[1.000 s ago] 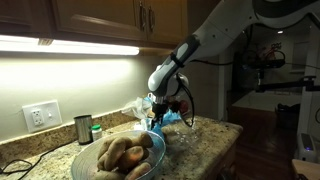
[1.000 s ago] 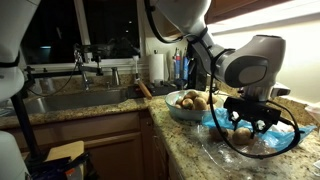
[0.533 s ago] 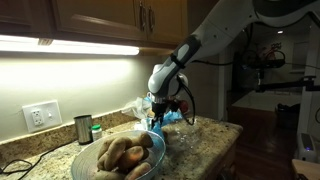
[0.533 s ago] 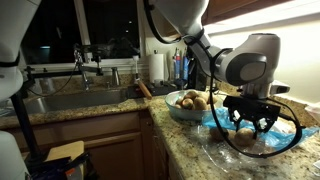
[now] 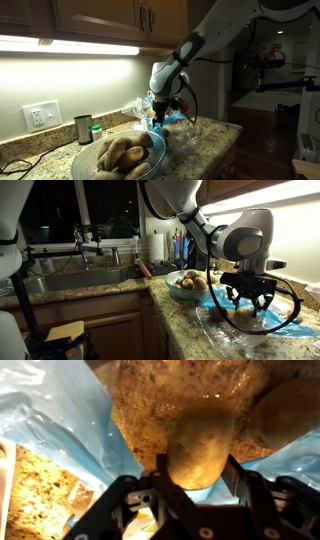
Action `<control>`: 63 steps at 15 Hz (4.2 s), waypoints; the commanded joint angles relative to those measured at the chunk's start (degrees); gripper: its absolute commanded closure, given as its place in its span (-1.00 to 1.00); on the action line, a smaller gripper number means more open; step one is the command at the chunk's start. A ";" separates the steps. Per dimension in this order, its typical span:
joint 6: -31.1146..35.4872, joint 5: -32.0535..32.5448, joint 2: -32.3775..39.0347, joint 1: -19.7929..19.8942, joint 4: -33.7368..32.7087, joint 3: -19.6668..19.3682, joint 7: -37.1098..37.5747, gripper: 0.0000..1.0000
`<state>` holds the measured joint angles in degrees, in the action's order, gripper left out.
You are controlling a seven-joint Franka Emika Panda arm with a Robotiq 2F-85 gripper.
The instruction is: Remove a potatoe from the bag and put it in the bowl
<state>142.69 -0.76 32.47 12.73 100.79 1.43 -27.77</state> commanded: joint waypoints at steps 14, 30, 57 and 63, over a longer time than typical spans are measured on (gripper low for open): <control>3.47 3.95 -17.59 -1.99 18.48 -2.47 3.67 0.36; 8.80 5.08 -23.63 -6.95 22.23 -1.18 3.44 0.36; 13.93 5.45 -20.16 -10.07 17.35 3.77 -2.23 0.36; 16.50 4.26 -17.10 -8.98 14.91 4.69 -4.53 0.36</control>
<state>157.19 4.92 13.89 2.41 117.22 5.33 -29.85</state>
